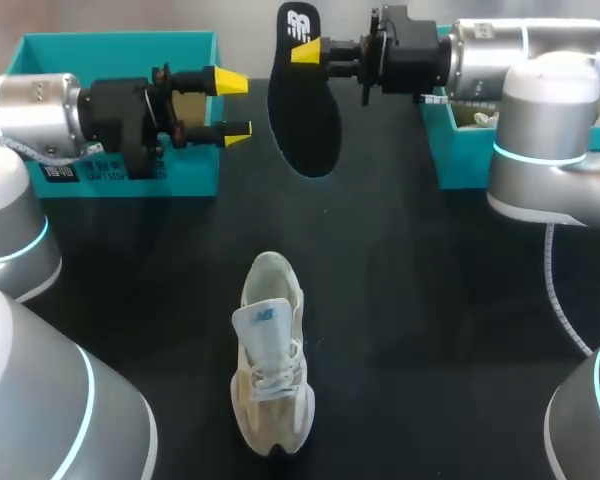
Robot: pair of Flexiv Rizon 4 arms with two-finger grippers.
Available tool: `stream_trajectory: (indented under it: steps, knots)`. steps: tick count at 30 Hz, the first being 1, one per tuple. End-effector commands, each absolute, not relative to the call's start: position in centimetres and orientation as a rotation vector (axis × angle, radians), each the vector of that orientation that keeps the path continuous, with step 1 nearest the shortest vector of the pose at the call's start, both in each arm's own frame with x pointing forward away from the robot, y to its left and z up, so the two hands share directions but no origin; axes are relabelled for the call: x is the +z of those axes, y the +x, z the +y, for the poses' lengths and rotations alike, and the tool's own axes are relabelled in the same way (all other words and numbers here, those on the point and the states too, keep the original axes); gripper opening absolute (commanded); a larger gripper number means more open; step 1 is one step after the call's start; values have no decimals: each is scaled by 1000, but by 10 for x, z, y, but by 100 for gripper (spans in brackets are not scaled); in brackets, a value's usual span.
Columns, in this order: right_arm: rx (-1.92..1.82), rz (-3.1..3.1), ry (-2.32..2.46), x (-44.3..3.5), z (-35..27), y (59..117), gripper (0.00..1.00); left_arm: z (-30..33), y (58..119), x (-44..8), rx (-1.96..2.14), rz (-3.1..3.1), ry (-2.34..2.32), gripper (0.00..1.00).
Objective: Take the shoe out of the shoebox, open the shoe tongue, remove and reinsert the insole, then place the shoe into the shoebox
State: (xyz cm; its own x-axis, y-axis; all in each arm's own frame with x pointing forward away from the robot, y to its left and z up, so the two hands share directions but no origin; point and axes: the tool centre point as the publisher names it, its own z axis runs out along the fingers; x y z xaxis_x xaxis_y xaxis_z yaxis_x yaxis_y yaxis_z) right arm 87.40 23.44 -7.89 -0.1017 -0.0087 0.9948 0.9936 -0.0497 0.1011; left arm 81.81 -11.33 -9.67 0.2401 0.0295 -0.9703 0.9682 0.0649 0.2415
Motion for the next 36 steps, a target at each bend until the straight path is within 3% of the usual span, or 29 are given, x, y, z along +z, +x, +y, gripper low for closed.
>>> stream_trajectory:
  steps: [1,15,20,25,33,36]
  knots:
    - [-1321,-1251,-1193,-82,242,882,0,-121,827,-98,-974,1068,1283,100]
    - [-1321,-1251,-1193,-82,242,882,0,-146,844,-95,-972,1085,1256,100]
    - [-1321,-1251,-1193,-82,242,882,0,-154,844,-93,-968,1092,1259,78]
    - [-1321,-1251,-1193,-82,242,882,0,-160,844,-94,-963,1096,1258,49]
    - [-1321,-1251,-1193,-82,242,882,0,-167,840,-94,-938,1101,1260,36]
    - [-1321,-1251,-1193,-82,242,882,0,-168,839,-94,-933,1106,1257,36]
